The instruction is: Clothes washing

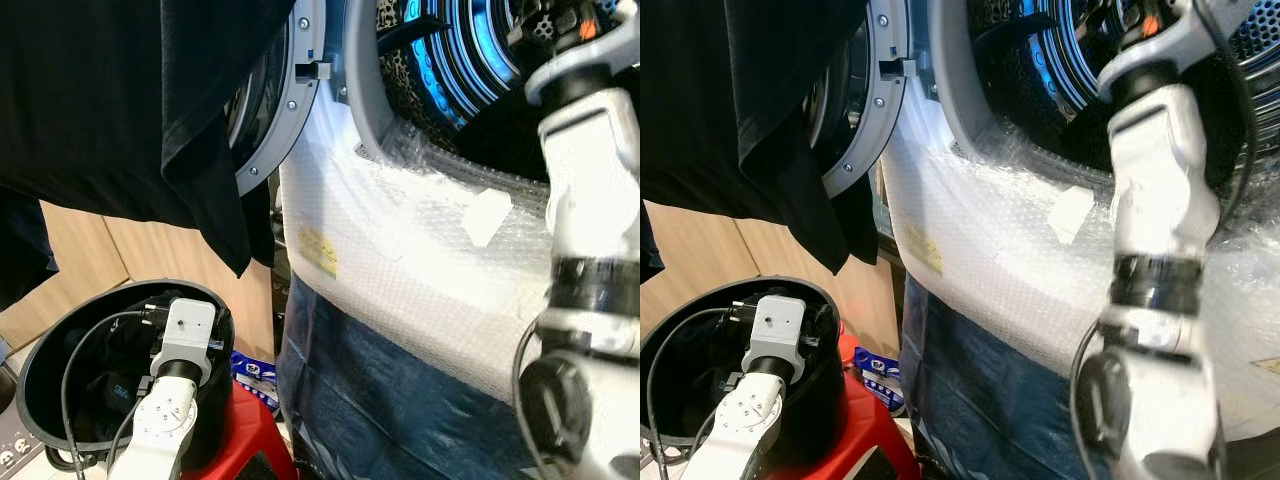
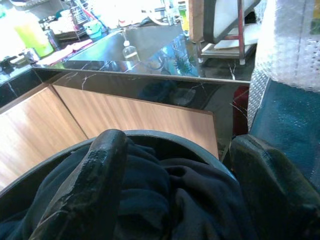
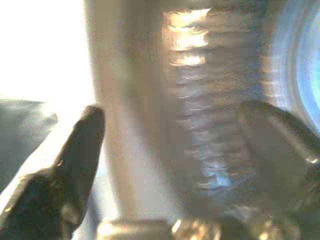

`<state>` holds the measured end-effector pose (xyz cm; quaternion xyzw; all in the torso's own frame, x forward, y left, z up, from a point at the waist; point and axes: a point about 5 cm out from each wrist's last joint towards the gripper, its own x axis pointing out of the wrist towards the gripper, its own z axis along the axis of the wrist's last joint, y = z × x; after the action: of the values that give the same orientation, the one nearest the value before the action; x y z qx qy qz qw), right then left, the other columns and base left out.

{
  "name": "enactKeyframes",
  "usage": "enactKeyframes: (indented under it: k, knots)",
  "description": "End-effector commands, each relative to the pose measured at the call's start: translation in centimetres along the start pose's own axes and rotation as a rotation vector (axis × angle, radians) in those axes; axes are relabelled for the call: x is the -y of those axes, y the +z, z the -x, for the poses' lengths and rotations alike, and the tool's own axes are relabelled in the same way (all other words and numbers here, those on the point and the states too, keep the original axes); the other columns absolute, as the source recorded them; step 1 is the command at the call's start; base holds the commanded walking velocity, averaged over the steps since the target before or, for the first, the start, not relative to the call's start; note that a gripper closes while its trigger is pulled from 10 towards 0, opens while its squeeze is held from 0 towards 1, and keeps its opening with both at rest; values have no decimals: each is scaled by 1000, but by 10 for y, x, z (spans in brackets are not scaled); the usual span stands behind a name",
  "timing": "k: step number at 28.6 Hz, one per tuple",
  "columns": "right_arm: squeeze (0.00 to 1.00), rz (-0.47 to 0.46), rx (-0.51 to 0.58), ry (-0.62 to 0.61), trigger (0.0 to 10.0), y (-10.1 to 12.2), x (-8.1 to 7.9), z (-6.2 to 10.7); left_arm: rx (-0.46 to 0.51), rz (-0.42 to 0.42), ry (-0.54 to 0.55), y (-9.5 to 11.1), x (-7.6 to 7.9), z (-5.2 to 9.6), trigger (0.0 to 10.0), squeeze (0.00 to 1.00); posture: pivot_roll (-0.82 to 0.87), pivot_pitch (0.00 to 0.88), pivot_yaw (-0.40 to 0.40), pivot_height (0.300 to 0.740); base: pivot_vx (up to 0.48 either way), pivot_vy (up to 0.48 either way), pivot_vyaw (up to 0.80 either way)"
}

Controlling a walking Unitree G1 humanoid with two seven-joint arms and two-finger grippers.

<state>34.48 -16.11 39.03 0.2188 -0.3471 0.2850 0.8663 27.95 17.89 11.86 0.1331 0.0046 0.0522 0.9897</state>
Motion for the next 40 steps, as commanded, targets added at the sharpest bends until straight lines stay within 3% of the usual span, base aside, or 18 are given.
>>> enactKeyframes:
  k: [1, 3, 4, 6, 10, 18, 19, 20, 22, 27, 29, 30, 31, 33, 34, 35, 38, 40]
  knots:
    - [0, -7, 28, 69, 10000, 9, -11, -1, 14, -22, 14, 3, -3, 1, 10000, 0, -11, 0, -4, 740, 0, 0, 0]
    - [0, -88, 35, 179, 10000, 9, -24, 11, 17, -22, 22, 4, -5, 2, 10000, 0, -4, 0, -3, 740, 0, 0, 0]
    - [0, -122, 21, 295, 10000, 8, -38, 20, 23, -22, 28, 4, -7, 2, 10000, 0, -4, 0, -3, 740, 0, 0, 0]
    - [0, -138, -5, 415, 10000, 7, -54, 32, 30, -21, 39, 5, -9, 2, 10000, 0, -5, 0, -3, 740, 0, 0, 0]
    - [0, -295, -140, 707, 10000, -6, -89, 73, 46, -23, 65, 8, -13, 1, 10000, 0, -3, 0, -5, 740, 0, 0, 0]
    - [0, -437, -380, 777, 10000, -43, -109, 125, 55, -28, 90, 9, -18, 2, 10000, 0, -7, 0, -6, 740, 0, 0, 0]
    - [0, -479, -508, 749, 10000, -64, -108, 149, 62, -29, 98, 10, -19, 1, 10000, 0, -5, 0, -9, 740, 0, 0, 0]
    - [0, -479, -508, 749, 10000, -64, -108, 149, 62, -29, 98, 10, -19, 1, 10000, 0, -5, 0, -9, 740, 0, 0, 0]
    - [0, -478, -663, 658, 10000, -93, -98, 177, 72, -29, 111, 12, -21, 1, 10000, 0, 1, 0, -11, 740, 0, 0, 0]
    - [0, -419, -955, 396, 10000, -148, -60, 244, 97, -24, 143, 17, -27, 2, 10000, 0, 18, 0, -12, 740, 0, 0, 0]
    - [0, -416, -994, 349, 10000, -155, -54, 255, 100, -24, 146, 17, -28, 3, 10000, 0, 20, 0, -12, 740, 0, 0, 0]
    - [651, -412, -1062, 243, 10000, -167, -41, 277, 101, -20, 147, 17, -30, 4, 10000, 0, 27, 0, -10, 740, 0, 0, 0]
    - [1000, -405, -1099, 190, 10000, -173, -34, 288, 103, -12, 139, 17, -30, 4, 10000, 0, 27, 0, -10, 740, 0, 0, 0]
    - [1000, -359, -1182, 69, 10000, -185, -19, 312, 102, 28, 130, 18, -31, 3, 10000, 0, 36, 0, -11, 740, 0, 0, 0]
    - [1000, -314, -1251, -75, 10000, -196, -4, 334, 94, 38, 144, 18, -35, 3, 10000, 0, 34, 0, -10, 740, 0, 0, 0]
    - [1000, -314, -1251, -75, 10000, -196, -4, 334, 94, 38, 144, 18, -35, 3, 10000, 0, 34, 0, -10, 740, 0, 0, 0]
    - [1000, -234, -1351, -293, 10000, -207, 10, 367, 62, 77, 171, 14, -40, 3, 10000, 0, 35, 0, -6, 740, 0, 0, 0]
    - [1000, -212, -1377, -357, 10000, -209, 12, 376, 51, 93, 175, 13, -41, 3, 10000, 0, 35, 0, -6, 740, 0, 0, 0]
